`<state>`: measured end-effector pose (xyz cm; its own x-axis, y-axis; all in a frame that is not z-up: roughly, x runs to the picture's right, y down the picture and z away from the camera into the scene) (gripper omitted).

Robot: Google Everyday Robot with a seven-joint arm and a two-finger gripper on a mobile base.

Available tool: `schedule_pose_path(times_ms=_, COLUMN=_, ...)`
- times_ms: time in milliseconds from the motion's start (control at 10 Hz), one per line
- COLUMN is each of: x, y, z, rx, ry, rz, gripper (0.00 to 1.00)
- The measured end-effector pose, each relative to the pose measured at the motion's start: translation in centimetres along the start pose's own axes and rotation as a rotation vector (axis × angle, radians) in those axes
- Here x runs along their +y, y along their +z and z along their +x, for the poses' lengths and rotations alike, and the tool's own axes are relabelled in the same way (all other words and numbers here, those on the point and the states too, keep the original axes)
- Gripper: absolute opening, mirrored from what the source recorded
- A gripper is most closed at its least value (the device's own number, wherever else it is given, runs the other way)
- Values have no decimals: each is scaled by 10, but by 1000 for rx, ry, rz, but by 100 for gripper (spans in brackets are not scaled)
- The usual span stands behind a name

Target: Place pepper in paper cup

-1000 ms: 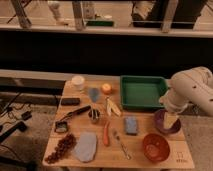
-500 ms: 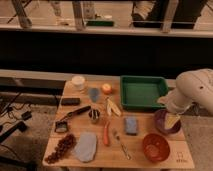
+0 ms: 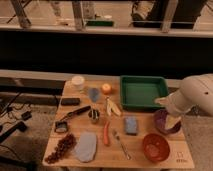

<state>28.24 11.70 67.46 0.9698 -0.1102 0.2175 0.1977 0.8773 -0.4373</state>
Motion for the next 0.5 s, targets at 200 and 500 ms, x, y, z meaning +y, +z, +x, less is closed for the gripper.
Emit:
schedule_pose_path(times_ms=200, x=0, y=0, z=-3, rx=-20, ry=-53, rz=8, gripper=80)
schedule_pose_path(times_ms=500, x=1, y=-1, z=-6, rx=-67, ry=-142, rz=15, gripper=80)
